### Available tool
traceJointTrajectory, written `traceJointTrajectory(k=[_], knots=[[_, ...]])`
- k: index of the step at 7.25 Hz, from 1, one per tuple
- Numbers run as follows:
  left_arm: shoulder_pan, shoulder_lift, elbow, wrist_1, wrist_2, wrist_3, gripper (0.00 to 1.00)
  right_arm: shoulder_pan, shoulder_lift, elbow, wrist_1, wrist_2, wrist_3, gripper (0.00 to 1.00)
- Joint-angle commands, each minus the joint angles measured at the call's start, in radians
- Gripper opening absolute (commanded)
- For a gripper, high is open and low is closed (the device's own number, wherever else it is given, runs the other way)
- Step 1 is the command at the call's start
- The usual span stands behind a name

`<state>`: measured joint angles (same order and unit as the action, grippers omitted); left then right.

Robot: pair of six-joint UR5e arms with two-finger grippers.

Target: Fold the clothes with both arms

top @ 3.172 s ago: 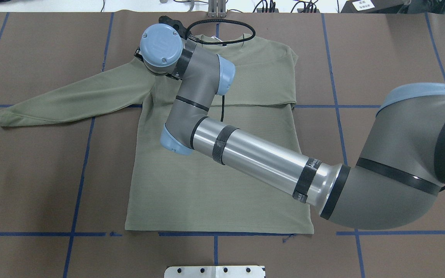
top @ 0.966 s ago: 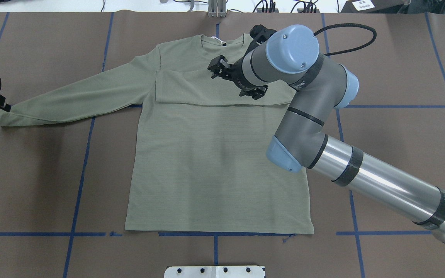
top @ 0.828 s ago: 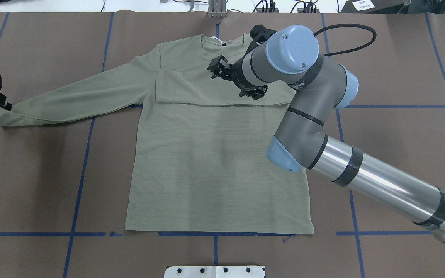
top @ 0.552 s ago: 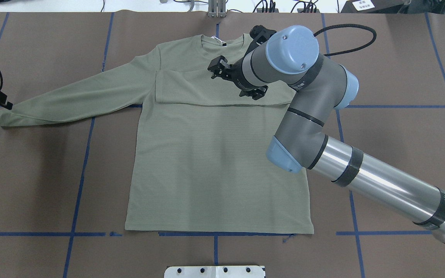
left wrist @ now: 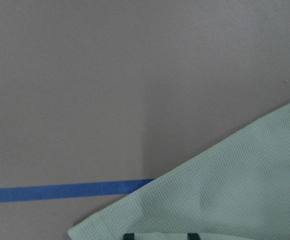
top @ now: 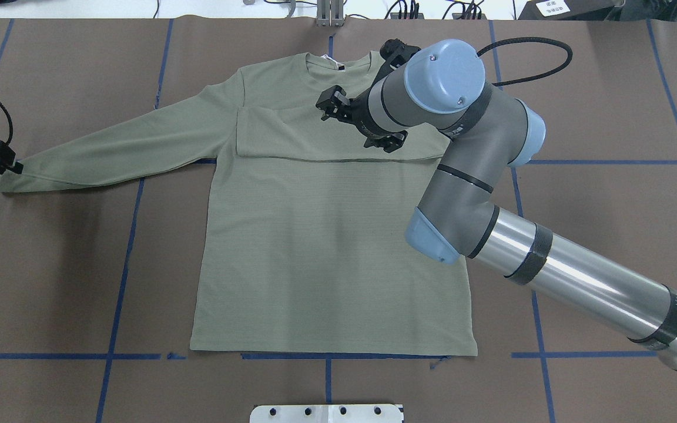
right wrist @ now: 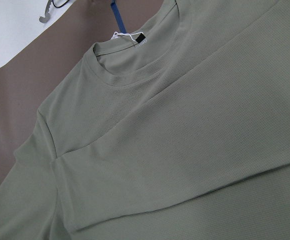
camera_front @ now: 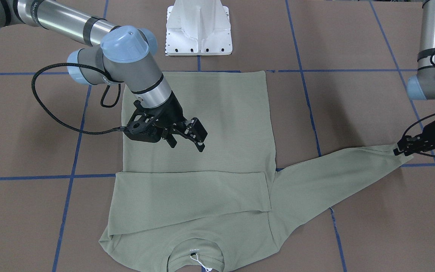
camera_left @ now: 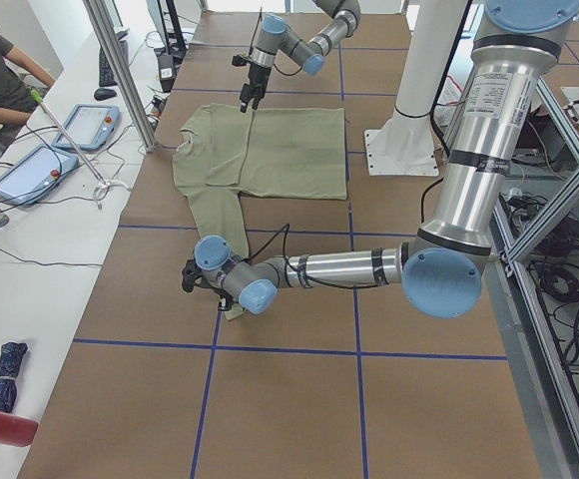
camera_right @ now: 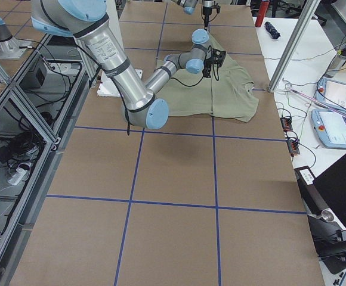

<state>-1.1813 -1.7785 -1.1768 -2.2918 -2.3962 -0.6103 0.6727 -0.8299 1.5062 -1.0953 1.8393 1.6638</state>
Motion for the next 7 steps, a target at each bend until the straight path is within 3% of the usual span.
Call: traceJointTrajectory(k=[1,5,7], knots=[[0.002,0.001,-0.001,0.000,-0.001,0.001,0.00,-0.001,0.002,0.000,0.000,0.000,0.001,1.00],[-0.008,0.013,-0.153,0.025,-0.057,-0.026,0.00,0.007,-0.015,0.043,-0.002,0.005,0.001,1.00],[0.003,-0.056,-0.284,0.043,-0.060,-0.243,0.00,0.047,-0.176,0.203,-0.003,0.021,-0.009,1.00]])
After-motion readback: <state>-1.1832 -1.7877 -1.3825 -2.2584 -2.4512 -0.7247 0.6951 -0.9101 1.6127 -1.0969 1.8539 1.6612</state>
